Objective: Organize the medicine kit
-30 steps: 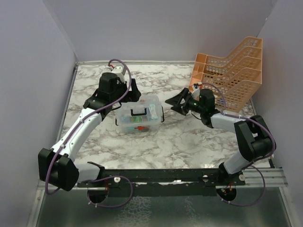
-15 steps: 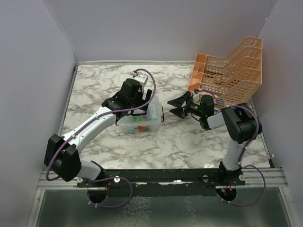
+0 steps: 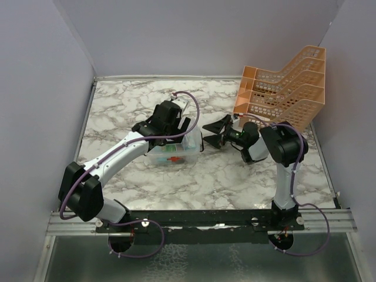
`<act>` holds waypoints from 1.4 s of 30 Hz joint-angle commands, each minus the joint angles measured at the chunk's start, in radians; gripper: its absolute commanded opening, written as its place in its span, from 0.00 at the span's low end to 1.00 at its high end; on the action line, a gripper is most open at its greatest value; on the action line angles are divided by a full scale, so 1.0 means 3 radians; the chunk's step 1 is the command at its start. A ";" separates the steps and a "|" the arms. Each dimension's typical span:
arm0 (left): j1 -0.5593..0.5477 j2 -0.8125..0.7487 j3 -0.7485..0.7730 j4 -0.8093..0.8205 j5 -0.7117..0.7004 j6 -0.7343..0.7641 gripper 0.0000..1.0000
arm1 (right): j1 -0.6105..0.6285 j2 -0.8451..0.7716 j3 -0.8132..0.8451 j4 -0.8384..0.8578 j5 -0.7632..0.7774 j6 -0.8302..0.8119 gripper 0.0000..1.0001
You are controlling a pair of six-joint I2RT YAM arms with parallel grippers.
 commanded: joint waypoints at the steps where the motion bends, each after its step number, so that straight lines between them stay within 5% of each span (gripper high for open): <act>1: -0.0028 0.0090 0.0010 -0.0166 -0.0327 0.0092 0.90 | 0.0045 0.0177 0.0139 0.0476 -0.0070 0.0365 0.94; 20: -0.0048 0.0167 0.0036 -0.0290 -0.0236 0.0141 0.89 | 0.0177 -0.0055 0.0094 0.0537 -0.0164 0.0529 0.92; 42: -0.0092 -0.0306 -0.0027 -0.0318 -0.0095 -0.0063 0.97 | 0.0324 -0.1124 0.0503 -0.2443 0.0208 -0.1292 0.90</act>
